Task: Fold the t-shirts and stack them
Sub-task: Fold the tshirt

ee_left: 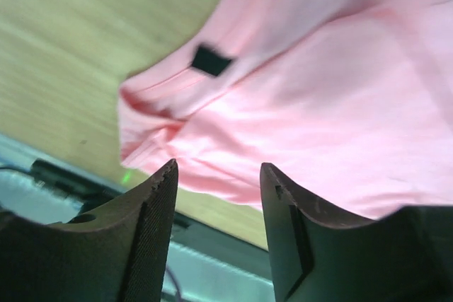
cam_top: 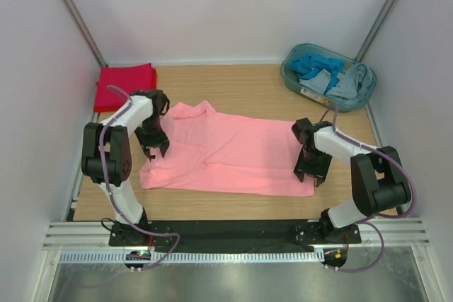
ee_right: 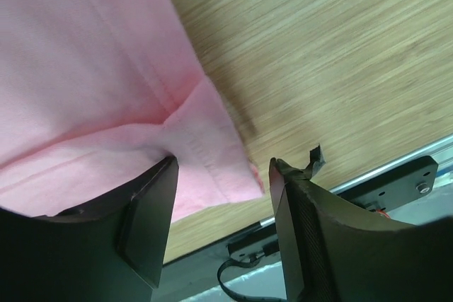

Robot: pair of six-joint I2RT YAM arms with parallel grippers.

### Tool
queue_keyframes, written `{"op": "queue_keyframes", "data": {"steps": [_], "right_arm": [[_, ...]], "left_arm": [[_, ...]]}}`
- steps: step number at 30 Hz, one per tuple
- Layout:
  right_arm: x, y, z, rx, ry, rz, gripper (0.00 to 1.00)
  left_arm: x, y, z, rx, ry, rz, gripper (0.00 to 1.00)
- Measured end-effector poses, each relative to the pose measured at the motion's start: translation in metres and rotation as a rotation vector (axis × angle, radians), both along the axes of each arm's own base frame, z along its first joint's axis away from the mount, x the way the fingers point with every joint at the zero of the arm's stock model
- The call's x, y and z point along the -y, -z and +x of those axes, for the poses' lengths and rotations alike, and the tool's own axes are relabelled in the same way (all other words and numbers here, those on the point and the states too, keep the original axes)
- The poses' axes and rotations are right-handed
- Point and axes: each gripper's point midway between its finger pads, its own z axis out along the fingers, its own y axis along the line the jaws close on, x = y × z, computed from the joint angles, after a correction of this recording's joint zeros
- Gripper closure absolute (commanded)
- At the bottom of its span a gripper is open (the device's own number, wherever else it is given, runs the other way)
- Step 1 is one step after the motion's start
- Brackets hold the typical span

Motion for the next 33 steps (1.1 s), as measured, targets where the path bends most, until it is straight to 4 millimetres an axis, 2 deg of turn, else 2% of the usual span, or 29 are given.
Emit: {"op": "queue_keyframes", "data": {"steps": [3, 7, 9, 12, 15, 19, 22, 29, 33], "right_arm": [[-0.008, -0.011, 0.011, 0.014, -0.026, 0.039, 0.36], [-0.026, -0.044, 0.055, 0.132, -0.079, 0.11, 0.34], [-0.032, -0.062, 0.077, 0.202, -0.115, 0.133, 0.34], [-0.034, -0.082, 0.106, 0.272, -0.153, 0.143, 0.33], [-0.028, -0.093, 0.137, 0.314, -0.16, 0.147, 0.33], [-0.018, -0.092, 0.174, 0.355, -0.147, 0.164, 0.34], [-0.016, -0.085, 0.189, 0.353, -0.15, 0.184, 0.34], [-0.019, -0.064, 0.203, 0.321, -0.16, 0.2, 0.34], [-0.008, -0.061, 0.214, 0.347, -0.136, 0.206, 0.34]], "left_arm": [[0.015, -0.025, 0.043, 0.155, 0.008, -0.076, 0.45], [0.042, -0.055, 0.098, 0.377, 0.022, -0.214, 0.46], [0.052, -0.065, 0.119, 0.442, 0.042, -0.263, 0.47], [0.062, -0.069, 0.151, 0.48, 0.058, -0.293, 0.46], [0.066, -0.057, 0.177, 0.477, 0.061, -0.293, 0.45], [0.065, -0.026, 0.18, 0.406, 0.053, -0.279, 0.43], [0.061, -0.017, 0.18, 0.383, 0.032, -0.286, 0.42], [0.052, -0.012, 0.191, 0.393, -0.069, -0.375, 0.43], [0.061, -0.006, 0.198, 0.423, -0.07, -0.437, 0.45]]}}
